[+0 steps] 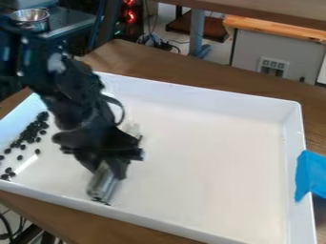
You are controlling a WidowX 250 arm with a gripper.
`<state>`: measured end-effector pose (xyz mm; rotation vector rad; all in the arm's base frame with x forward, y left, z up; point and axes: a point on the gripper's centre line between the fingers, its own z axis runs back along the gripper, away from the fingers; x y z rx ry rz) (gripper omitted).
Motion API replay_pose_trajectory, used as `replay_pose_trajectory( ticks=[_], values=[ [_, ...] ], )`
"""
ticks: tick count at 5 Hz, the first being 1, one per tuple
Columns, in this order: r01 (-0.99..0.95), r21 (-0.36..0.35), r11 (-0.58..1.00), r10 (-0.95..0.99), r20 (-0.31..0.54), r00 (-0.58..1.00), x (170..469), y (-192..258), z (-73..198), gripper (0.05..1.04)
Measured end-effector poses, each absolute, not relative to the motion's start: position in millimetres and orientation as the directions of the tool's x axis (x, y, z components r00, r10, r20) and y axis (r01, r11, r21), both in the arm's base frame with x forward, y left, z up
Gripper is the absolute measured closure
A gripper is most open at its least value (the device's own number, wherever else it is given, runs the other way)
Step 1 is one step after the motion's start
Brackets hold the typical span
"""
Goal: Sweep into pile
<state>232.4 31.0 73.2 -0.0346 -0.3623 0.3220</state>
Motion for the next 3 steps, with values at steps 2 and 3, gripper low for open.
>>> replay_pose_trajectory(
  ticks=[2, 3],
  values=[
    [-0.304, -0.042, 0.952, 0.304, 0.255, 0.918, 196, 91, 76, 0.708],
    [-0.319, -0.019, 0.948, 0.314, 0.237, 0.919, 183, 130, 83, 0.708]
  ],
)
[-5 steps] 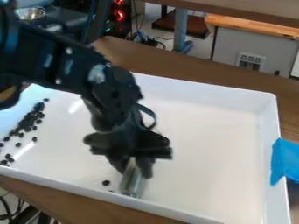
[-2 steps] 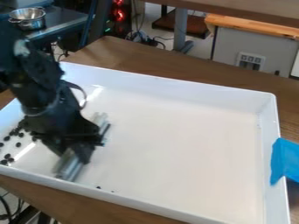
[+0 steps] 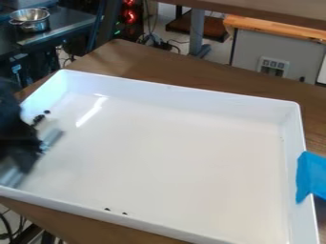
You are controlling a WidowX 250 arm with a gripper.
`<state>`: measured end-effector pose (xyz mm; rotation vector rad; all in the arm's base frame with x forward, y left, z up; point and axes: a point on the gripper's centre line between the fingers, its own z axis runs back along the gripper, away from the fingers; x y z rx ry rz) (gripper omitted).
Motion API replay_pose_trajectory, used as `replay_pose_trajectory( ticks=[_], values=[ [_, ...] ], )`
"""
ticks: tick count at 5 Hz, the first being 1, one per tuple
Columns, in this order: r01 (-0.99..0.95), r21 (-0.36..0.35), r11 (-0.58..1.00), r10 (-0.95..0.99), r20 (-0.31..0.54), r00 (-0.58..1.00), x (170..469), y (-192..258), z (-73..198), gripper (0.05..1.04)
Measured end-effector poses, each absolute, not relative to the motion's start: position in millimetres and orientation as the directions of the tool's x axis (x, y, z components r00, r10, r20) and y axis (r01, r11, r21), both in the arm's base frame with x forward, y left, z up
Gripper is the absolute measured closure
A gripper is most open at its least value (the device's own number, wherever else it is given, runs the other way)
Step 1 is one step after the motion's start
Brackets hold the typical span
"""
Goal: Sweep into pile
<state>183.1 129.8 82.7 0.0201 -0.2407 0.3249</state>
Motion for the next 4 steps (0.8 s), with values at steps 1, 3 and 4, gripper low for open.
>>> replay_pose_trajectory(
  ticks=[1, 3, 4],
  values=[
    [-0.304, 0.008, 0.953, 0.291, 0.265, 0.919, 186, 149, 91, 0.708],
    [-0.329, -0.086, 0.940, 0.340, 0.219, 0.915, 205, 120, 126, 0.708],
    [-0.328, -0.166, 0.930, 0.356, 0.182, 0.917, 224, 71, 144, 0.708]
  ],
)
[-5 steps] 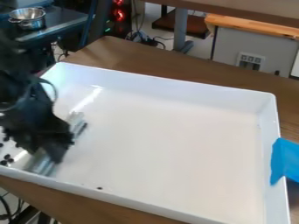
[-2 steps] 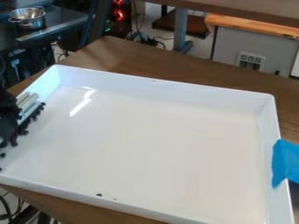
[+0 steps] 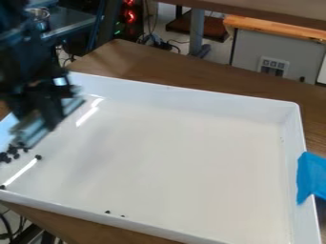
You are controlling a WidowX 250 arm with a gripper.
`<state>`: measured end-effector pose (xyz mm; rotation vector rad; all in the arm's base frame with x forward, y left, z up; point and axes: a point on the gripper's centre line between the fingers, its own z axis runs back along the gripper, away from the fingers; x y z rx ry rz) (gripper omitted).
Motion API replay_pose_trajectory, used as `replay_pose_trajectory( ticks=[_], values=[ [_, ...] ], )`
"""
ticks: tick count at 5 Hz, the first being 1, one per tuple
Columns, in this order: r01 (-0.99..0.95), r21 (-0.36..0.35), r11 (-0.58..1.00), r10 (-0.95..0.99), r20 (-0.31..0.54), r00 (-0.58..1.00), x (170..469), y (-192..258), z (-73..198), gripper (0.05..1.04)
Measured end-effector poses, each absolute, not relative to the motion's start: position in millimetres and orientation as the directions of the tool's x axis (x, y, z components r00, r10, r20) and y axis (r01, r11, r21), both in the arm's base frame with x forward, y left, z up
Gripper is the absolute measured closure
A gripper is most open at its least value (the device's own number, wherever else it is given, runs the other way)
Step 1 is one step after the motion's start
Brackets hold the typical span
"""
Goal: Sweep into pile
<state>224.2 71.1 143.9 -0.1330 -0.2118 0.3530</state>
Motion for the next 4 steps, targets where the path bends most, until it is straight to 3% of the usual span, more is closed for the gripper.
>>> replay_pose_trajectory(
  ticks=[2, 3, 4],
  values=[
    [-0.340, -0.174, 0.924, 0.376, 0.256, 0.891, 244, -22, 119, 0.708],
    [-0.393, -0.141, 0.909, 0.417, 0.253, 0.873, 254, -43, 98, 0.708],
    [-0.384, -0.138, 0.913, 0.408, 0.271, 0.872, 259, -56, 94, 0.708]
  ],
)
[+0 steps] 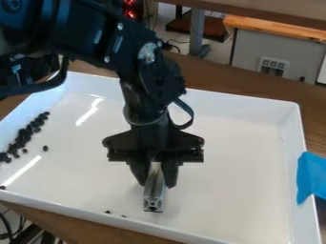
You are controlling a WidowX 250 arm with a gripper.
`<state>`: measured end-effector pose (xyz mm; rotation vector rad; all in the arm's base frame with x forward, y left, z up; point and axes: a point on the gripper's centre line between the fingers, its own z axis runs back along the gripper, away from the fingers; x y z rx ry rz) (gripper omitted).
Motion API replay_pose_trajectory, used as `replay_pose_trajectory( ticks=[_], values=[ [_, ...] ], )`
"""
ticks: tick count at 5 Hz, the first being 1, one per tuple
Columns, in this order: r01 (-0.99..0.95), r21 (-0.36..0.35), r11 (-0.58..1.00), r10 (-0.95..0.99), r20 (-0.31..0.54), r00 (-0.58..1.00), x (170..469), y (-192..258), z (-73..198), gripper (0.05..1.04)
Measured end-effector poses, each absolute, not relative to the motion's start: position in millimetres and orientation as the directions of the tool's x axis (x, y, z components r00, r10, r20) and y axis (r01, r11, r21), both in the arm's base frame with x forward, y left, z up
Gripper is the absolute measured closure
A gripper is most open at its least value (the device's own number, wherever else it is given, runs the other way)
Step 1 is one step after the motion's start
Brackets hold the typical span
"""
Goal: Sweep into pile
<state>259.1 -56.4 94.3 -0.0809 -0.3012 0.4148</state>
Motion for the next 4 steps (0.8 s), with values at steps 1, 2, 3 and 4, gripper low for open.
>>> replay_pose_trajectory(
  ticks=[1, 2, 3, 4],
  values=[
    [-0.380, -0.137, 0.915, 0.404, 0.295, 0.866, 260, -57, 91, 0.708],
    [-0.353, -0.143, 0.925, 0.380, 0.295, 0.877, 245, -47, 89, 0.708],
    [-0.340, -0.151, 0.928, 0.371, 0.298, 0.880, 233, -35, 86, 0.708],
    [-0.329, -0.146, 0.933, 0.359, 0.313, 0.879, 225, -18, 82, 0.708]
  ],
)
